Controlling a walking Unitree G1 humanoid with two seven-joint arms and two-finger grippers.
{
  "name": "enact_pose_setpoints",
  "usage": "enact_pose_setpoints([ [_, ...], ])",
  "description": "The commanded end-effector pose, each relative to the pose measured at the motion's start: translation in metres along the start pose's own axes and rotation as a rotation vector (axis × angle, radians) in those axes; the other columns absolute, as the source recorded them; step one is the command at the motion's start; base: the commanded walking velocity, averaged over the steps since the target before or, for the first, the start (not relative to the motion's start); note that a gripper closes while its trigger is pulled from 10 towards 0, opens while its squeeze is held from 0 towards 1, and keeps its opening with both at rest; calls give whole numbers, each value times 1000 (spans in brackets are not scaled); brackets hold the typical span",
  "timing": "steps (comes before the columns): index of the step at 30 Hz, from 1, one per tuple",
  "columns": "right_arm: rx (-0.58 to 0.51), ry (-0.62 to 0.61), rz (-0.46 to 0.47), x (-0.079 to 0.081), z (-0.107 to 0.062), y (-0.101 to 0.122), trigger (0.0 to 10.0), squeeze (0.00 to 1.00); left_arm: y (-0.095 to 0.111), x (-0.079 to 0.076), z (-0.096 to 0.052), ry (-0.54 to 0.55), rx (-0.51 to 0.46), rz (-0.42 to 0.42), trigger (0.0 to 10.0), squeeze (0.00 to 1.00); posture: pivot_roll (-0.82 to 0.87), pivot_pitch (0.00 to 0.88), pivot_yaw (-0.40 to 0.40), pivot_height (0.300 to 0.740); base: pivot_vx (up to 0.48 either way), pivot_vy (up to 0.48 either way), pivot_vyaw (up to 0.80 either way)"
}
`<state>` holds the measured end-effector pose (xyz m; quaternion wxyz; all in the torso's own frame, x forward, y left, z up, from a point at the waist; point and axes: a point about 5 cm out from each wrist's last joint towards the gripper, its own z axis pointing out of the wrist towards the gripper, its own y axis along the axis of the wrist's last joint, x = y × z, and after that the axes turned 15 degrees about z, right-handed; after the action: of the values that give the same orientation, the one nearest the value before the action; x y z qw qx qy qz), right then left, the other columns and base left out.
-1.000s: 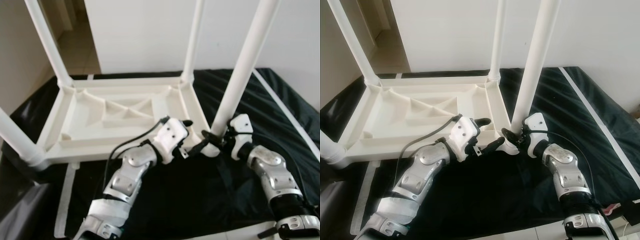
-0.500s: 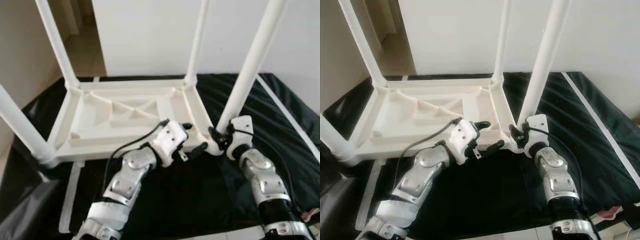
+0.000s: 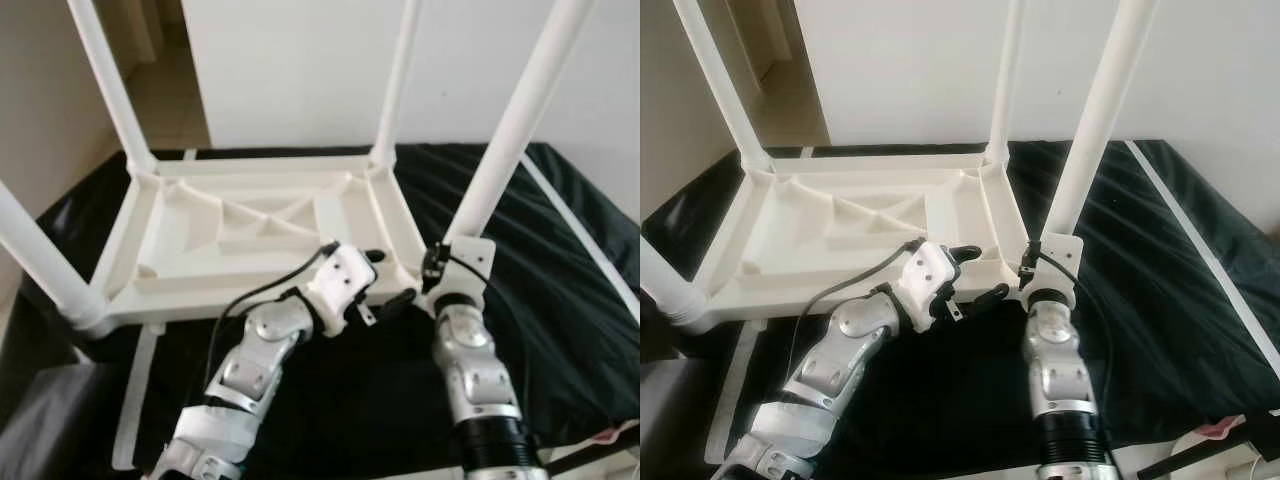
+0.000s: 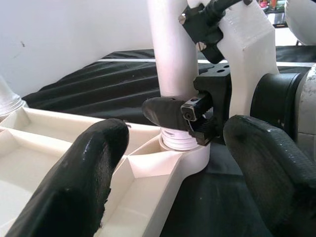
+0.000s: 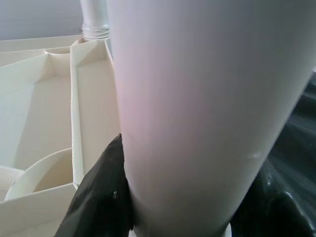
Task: Building children table
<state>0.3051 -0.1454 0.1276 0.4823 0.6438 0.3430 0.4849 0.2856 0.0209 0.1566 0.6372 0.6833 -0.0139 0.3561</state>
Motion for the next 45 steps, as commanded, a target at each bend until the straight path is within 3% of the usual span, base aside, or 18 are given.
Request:
enact_pose_setpoints([
  [1,115,-38,-16,-4,-6,-23,10000,0,0,-1,-1,18,5,-8,10000,0,0,0,-25,740,0,0,0],
  [12,55,-73,-67,-8,-5,-14,10000,0,0,-1,0,13,6,-3,10000,0,-4,0,-26,740,0,0,0],
  [13,33,-60,-70,-8,-4,-10,10000,192,0,-1,0,13,5,-2,10000,0,-4,0,-26,740,0,0,0],
  [14,13,-21,-25,-5,-5,-6,10000,1000,0,-1,0,10,4,-2,10000,0,-8,0,-25,740,0,0,0],
  [18,-37,65,45,-3,-10,4,10000,1000,0,-2,1,8,1,0,10000,0,-11,0,-27,740,0,0,0],
  [22,-55,100,42,-6,-14,8,10000,1000,0,-2,1,9,1,1,10000,0,-9,0,-30,740,0,0,0],
  [29,-76,224,28,-35,-23,15,10000,1000,0,-2,0,15,4,1,10000,0,-10,0,-36,740,0,0,0],
  [30,-67,255,20,-41,-23,15,10000,698,-1,-2,0,15,5,0,10000,0,-14,0,-36,740,0,0,0],
  [31,-48,323,0,-50,-22,17,10000,0,-1,-2,1,16,5,0,10000,0,-17,0,-34,740,0,0,0],
  [41,31,565,-60,-59,-13,27,10000,0,0,0,4,8,-2,4,10000,0,-29,0,-27,740,0,0,0],
  [45,73,658,-134,-58,-5,28,10000,0,0,1,6,6,-5,8,10000,0,-30,0,-26,740,0,0,0],
])
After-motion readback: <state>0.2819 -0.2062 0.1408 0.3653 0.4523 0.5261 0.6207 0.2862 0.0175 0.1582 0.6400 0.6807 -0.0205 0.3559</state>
